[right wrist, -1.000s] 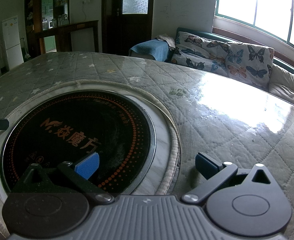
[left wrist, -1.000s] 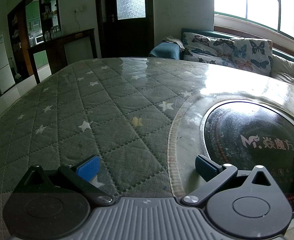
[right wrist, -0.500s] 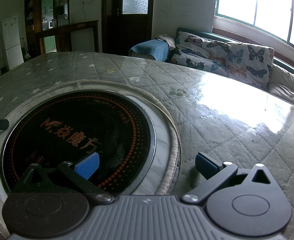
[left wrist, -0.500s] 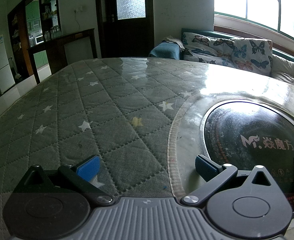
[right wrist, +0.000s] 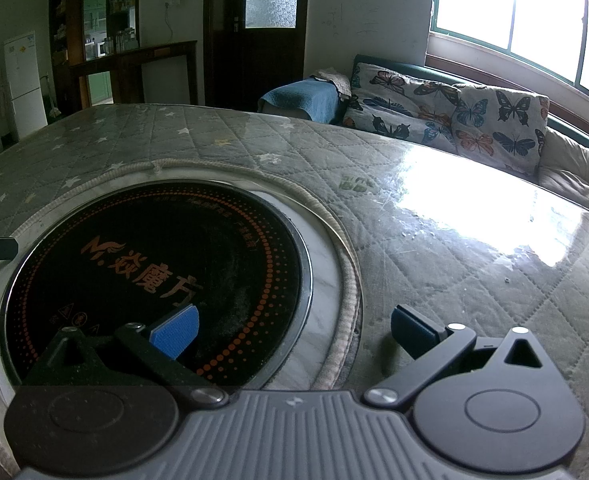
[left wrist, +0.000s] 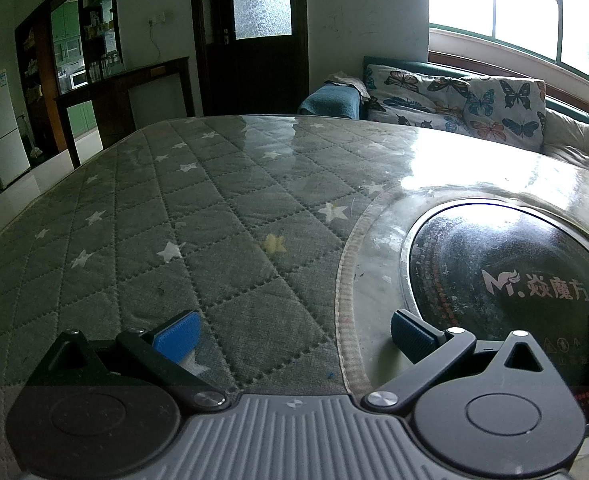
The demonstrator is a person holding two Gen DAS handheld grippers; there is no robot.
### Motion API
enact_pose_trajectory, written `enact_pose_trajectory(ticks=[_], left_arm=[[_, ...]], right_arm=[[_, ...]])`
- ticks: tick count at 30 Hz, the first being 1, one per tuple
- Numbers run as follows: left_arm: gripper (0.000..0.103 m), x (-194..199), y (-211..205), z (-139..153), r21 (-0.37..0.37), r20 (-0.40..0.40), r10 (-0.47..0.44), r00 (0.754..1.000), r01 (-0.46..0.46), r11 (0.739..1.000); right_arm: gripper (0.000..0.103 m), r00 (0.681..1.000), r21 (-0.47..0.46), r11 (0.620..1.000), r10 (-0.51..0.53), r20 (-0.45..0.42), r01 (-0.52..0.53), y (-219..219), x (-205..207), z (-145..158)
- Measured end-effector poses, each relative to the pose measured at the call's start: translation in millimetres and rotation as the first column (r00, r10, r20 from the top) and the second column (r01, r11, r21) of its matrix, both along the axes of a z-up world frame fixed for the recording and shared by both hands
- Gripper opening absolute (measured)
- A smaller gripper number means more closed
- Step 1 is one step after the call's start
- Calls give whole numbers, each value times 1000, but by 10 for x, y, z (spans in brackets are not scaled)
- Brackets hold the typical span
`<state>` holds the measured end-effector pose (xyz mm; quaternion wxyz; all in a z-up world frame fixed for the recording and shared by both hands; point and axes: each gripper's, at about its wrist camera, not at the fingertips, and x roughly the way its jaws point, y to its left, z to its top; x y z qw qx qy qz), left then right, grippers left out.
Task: Fold clothes
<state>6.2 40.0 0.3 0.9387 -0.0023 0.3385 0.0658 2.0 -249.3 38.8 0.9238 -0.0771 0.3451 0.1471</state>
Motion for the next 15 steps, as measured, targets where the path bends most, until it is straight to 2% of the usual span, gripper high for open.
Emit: enact_pose_trajectory(ticks=[15], left_arm=[[103,1,0,-1,0,0,0,1000,0,1000]], right_arm=[[103,1000,0,1000,0,0,0,0,1,1]])
